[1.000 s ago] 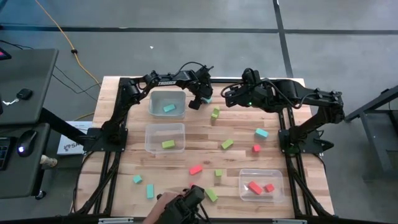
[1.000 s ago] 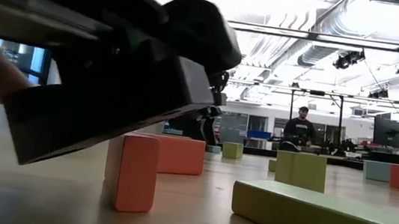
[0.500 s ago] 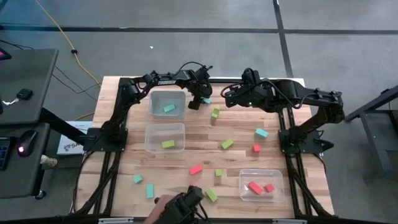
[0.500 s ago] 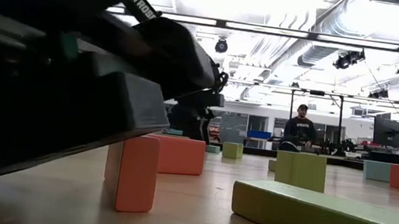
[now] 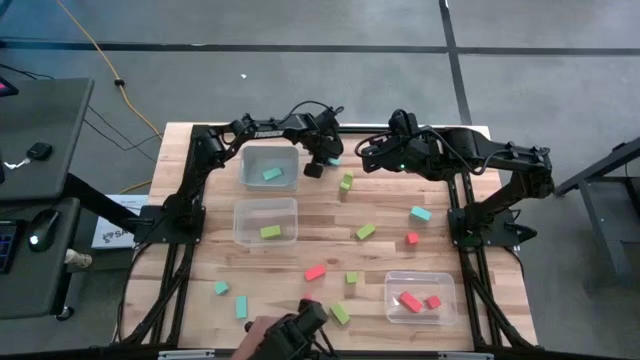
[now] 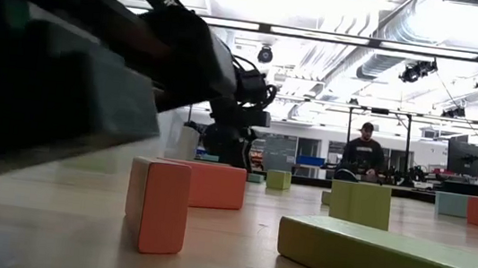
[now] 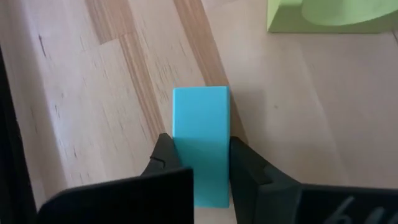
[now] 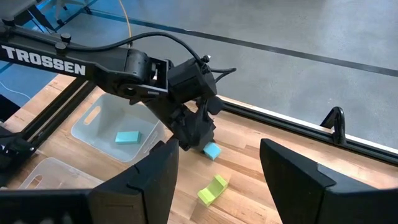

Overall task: Sort & place blocks by color
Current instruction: Put the blue block into the gray bin

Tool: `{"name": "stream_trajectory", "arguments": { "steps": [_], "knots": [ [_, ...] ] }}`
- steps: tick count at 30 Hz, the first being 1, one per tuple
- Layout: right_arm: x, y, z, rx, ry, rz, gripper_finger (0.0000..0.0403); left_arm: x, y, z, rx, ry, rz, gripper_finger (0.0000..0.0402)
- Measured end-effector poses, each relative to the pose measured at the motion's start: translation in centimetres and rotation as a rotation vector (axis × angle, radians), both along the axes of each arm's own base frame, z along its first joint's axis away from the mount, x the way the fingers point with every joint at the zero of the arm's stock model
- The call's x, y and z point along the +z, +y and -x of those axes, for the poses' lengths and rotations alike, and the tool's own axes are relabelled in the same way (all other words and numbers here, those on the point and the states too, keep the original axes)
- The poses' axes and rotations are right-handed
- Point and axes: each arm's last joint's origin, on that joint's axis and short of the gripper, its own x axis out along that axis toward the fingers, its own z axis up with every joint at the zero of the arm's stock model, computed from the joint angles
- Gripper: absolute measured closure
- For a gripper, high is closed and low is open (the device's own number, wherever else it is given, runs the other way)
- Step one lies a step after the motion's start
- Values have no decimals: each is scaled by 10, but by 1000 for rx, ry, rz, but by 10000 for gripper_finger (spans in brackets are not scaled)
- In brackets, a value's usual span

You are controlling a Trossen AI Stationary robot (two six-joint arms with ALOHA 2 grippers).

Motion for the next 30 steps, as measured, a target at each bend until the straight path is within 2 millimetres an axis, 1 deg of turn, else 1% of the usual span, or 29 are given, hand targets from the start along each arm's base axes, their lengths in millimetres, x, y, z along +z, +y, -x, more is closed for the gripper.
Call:
{"name": "stream_trajectory", "arguments": {
  "steps": [3,6,9,12,16,18,24,30],
  "knots": [
    [0,0,0,0,0,0,187,4,0,3,21,8,5,384],
    [0,0,0,-4,1,6,187,13,1,6,32,1,-3,385],
    [0,0,0,1,11,17,187,30,2,10,69,-32,-8,389],
    [0,0,0,0,13,22,187,42,1,13,90,-47,-9,400],
    [0,-1,0,-8,13,30,187,67,0,17,108,-101,-35,401],
    [0,-1,0,-10,13,32,187,75,-1,18,108,-117,-46,401],
    [0,-1,0,-9,12,31,187,81,2,15,164,-177,-57,398],
    [0,-1,0,-9,12,32,187,85,6,5,279,-297,-54,397]
  ]
}}
